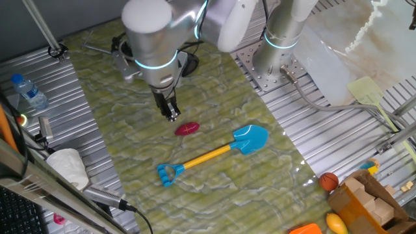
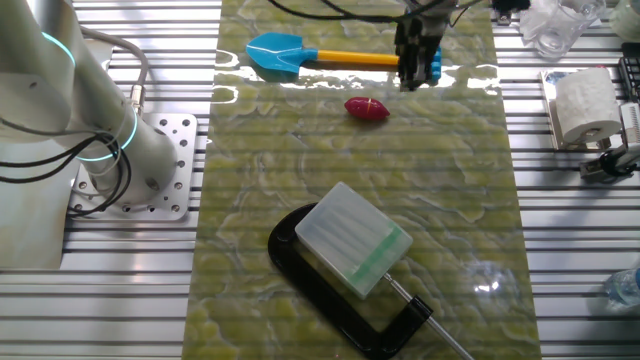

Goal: Use a shovel to scoop up an object

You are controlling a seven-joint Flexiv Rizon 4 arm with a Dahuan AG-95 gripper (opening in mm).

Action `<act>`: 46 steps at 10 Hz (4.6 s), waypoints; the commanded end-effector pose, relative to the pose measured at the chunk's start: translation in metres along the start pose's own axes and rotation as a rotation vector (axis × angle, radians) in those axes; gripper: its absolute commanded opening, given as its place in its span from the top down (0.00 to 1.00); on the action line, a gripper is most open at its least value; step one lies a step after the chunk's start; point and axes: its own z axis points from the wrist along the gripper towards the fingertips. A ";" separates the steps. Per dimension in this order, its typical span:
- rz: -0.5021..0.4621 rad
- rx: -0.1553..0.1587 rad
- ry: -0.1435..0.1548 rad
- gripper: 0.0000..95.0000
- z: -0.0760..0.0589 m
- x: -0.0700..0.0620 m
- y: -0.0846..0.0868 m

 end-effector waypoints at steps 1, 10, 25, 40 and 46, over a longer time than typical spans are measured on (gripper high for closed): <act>0.022 0.023 0.005 0.80 -0.004 -0.005 0.009; 0.001 0.056 0.004 0.80 -0.004 -0.006 0.011; -0.032 0.018 -0.080 0.80 -0.004 -0.006 0.011; -0.012 0.002 -0.076 0.80 -0.004 -0.006 0.011; 0.020 0.004 -0.072 0.80 -0.004 -0.006 0.011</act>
